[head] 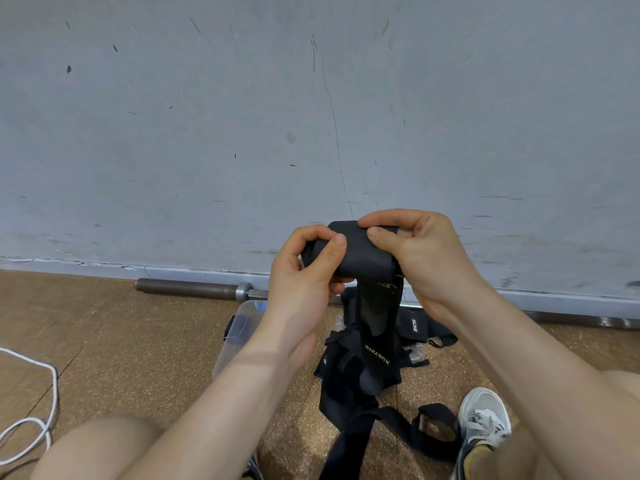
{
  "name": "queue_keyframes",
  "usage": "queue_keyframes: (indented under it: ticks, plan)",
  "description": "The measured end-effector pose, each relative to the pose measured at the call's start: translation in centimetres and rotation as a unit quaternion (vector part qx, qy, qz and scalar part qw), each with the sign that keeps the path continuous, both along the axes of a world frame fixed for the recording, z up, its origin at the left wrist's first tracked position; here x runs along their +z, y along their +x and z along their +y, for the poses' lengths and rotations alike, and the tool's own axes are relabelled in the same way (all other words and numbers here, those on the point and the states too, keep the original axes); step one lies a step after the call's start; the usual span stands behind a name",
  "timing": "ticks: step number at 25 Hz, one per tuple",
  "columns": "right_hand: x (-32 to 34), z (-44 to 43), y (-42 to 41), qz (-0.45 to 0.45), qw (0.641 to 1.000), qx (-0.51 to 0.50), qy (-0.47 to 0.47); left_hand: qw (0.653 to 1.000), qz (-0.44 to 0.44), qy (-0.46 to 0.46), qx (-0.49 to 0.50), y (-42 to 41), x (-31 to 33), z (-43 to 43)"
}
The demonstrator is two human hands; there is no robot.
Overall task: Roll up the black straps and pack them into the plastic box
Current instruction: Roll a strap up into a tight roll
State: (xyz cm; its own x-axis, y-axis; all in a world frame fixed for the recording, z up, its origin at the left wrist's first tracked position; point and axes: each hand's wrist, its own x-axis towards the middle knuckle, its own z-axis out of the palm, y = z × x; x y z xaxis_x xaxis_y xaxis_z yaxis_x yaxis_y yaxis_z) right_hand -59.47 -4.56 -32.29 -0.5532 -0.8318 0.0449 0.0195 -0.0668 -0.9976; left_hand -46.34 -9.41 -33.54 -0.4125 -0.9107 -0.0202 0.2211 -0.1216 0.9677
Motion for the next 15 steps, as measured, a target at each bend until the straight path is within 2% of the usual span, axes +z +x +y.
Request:
queue_keyframes:
  ticks: [6,8,11,15]
  plan:
    - [1.0,0.6,0.0,-0.06,0.994,0.085,0.022,0.999,-0.016,0.018,0.027,0.0,0.1,-0.5]
    - [1.4,0.4,-0.6,-0.087,0.994,0.061,0.033,0.999,-0.017,-0.006,-0.034,0.5,0.5,-0.9]
    - [2.0,0.5,-1.3,-0.208,0.977,0.041,0.026,0.989,0.006,-0.073,-0.127,1.2,0.8,-1.4]
    - [1.9,0.7,-0.7,-0.276,0.959,0.059,0.018,0.995,0.02,-0.073,-0.069,0.8,0.6,-1.4]
